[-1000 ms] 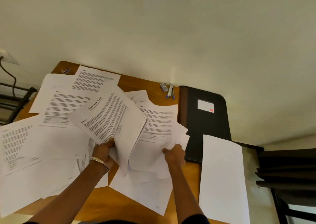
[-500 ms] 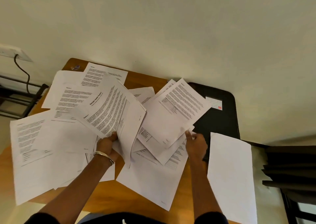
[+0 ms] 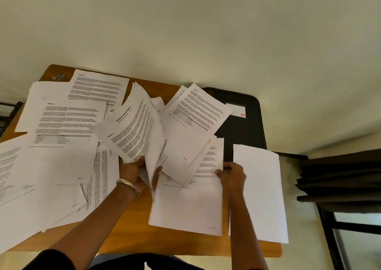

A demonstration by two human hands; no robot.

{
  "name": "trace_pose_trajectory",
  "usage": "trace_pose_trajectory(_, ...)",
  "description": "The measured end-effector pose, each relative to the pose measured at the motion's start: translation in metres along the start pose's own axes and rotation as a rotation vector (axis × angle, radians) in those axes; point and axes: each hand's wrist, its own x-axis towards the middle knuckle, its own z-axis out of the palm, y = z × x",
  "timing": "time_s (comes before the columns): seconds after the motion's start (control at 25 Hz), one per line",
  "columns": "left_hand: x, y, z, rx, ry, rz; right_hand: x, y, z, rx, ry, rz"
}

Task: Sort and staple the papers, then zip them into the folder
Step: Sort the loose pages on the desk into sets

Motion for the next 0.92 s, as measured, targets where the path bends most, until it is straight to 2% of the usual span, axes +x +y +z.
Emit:
trace_pose_trajectory(0.16, -0.016, 0.003, -0.003, -0.091, -0.104, -0.012, -0.001, -0.035, -0.067, -0.164, 0.212, -0.196)
trace_pose_trajectory(0.28, -0.029, 0.006, 0.002, -0.063, -0.191, 0.028, -0.023, -0.075, -0.102, -0.304, 0.252, -0.419)
trace_pose_trajectory(0.4, -0.037, 0.008, 0.005, -0.095, -0.195, 0.061, -0.049, -0.116, -0.124, -0.346, 0.135, -0.648)
trace_pose_trajectory(0.48, -0.039, 0.011, 0.005, -0.115, -0.205, 0.061, -0.054, -0.131, -0.129, -0.164, -0.043, -0.73)
trace_pose_trajectory(0.56, -0.044, 0.014, 0.003, -0.147, -0.219, 0.05, -0.041, -0.131, -0.119, 0.116, -0.165, -0.692)
trace_pose_trajectory(0.64, -0.046, 0.018, 0.0, -0.174, -0.215, 0.059, -0.013, -0.116, -0.091, 0.264, -0.152, -0.591)
trace_pose_trajectory(0.92, -0.037, 0.024, -0.033, -0.16, 0.06, 0.127, 0.024, -0.021, 0.013, 0.216, 0.008, -0.125)
